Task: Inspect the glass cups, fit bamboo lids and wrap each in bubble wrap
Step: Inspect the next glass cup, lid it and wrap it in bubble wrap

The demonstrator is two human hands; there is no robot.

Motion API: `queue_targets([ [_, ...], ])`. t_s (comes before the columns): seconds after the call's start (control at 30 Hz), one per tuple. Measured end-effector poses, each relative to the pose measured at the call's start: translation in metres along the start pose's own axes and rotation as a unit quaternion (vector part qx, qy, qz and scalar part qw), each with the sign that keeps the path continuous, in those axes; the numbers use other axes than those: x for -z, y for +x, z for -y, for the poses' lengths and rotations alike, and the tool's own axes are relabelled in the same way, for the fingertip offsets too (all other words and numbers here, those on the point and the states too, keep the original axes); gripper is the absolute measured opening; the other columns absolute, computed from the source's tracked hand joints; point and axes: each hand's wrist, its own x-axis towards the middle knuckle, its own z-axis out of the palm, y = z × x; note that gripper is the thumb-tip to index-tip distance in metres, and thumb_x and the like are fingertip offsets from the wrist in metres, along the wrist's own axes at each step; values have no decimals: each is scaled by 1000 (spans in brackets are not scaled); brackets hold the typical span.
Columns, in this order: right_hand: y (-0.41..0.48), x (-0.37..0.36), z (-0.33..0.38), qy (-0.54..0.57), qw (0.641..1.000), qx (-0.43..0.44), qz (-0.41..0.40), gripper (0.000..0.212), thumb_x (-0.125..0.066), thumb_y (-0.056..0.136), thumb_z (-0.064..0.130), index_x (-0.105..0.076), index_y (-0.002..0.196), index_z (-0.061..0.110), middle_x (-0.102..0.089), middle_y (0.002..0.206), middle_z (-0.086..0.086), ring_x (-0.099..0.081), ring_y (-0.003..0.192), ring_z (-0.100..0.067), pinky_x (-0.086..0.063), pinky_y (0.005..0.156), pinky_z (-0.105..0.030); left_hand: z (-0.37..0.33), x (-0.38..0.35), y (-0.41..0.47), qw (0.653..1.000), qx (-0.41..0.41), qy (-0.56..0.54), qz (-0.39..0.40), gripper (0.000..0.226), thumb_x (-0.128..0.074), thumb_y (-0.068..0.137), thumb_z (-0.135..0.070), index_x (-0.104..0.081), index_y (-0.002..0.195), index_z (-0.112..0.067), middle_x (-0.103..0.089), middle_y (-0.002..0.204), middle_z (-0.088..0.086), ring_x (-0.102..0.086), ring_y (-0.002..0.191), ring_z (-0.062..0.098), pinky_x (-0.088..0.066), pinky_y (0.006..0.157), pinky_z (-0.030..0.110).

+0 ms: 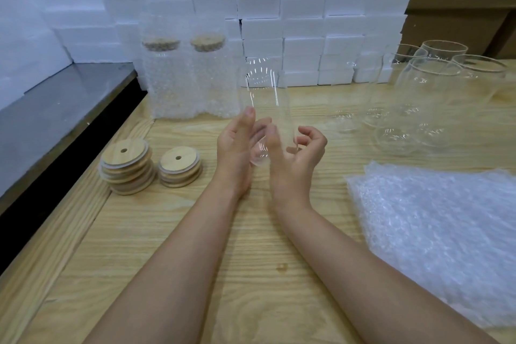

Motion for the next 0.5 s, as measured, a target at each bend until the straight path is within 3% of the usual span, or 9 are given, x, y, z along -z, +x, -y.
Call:
queue_targets([
  [0.07,-1,0,-2,-41,999,29,19,66,-83,68,33,-33,111,26,-31,114,4,-37,111,-16,-37,96,-22,2,1,1,1000,-8,-17,-4,16,-66,83,-37,-70,79,-22,-68,92,13,-66,94,25,-55,83,34],
  [0.13,0,0,-5,-53,998,35,21,66,-83,70,23,-33,113,24,-31,114,4,-38,112,-17,-37,97,-23,2,2,3,1000,-10,-20,-17,17,-72,82,-38,-69,80,-22,-68,92,13,-66,96,26,-55,80,32],
  [0.27,2,1,-6,-31,999,25,19,57,-77,78,25,-35,115,27,-37,117,2,-45,106,-16,-42,88,-18,-2,-1,2,999,-23,-23,-21,69,-85,46,-60,-64,98,-21,-67,101,12,-68,96,23,-56,74,29],
  [0.4,4,2,-7,13,1000,-21,12,41,-64,88,36,-37,117,28,-48,118,-2,-56,104,-17,-49,93,-38,-6,0,0,999,10,-35,-9,62,-62,73,-65,-53,118,-24,-65,117,13,-68,104,23,-56,87,37],
  [0.5,6,2,-9,61,995,-73,-4,30,-52,95,39,-44,118,21,-56,105,5,-61,101,-15,-50,94,-46,-7,0,1,998,49,-32,2,67,-47,77,-64,-44,129,-22,-65,120,15,-65,110,28,-47,102,49],
])
